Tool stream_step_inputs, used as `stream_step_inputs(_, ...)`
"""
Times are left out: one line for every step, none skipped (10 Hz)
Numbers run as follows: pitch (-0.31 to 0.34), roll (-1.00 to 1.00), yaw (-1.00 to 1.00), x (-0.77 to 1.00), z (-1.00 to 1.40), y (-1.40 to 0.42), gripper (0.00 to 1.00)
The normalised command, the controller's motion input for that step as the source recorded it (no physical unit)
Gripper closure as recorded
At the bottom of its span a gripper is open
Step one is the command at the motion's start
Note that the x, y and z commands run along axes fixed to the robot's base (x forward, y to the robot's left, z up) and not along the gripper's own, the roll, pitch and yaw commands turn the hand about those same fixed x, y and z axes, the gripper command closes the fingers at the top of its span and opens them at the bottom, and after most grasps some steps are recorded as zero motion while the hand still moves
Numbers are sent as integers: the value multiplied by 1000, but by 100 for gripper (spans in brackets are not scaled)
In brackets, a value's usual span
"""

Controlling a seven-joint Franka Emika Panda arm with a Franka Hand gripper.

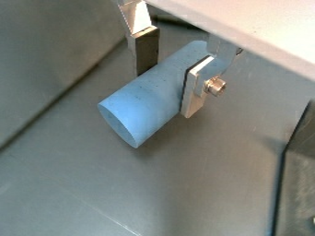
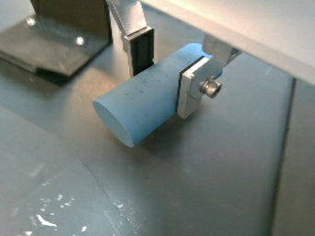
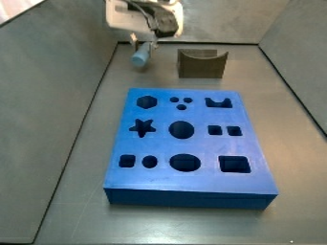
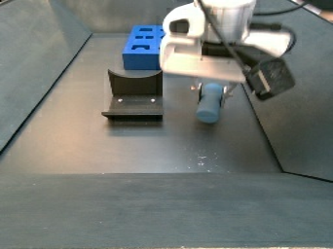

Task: Pick up the oval object. Move up. Place the oval object on the fixture. Regrasp the oval object. Move to above the board. Insert the oval object.
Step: Move up, then place the oval object on the fixture.

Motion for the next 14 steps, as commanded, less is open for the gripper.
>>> stream_step_inputs(33,-10,-11,-21,446,14,100)
stream_step_inputs(34,-14,-11,-20,233,10,100)
stream_step_inputs(0,0,0,0,1000,0,100)
stream_step_inputs(1,-2,0,2,1000,-1,100)
stream_step_inputs(15,-6,0,-7,1000,-3,100)
stream_step_inputs(19,-10,1,-11,1000,-5,100)
stream_step_inputs(22,-13,1,-14,1000,-6,100)
stream_step_inputs(24,-16,1,-15,1000,-7,100)
stream_step_inputs(29,-20,1,-16,1000,-8,100)
stream_step_inputs(37,-26,2,-9,784,-7,100)
stream_step_inputs(45,-30,2,-1,613,-6,100)
stream_step_inputs(54,-34,2,3,499,-5,100)
stream_step_inputs(68,-41,1,13,211,-3,100)
stream_step_inputs(-188,-70,1000,1000,157,-171,100)
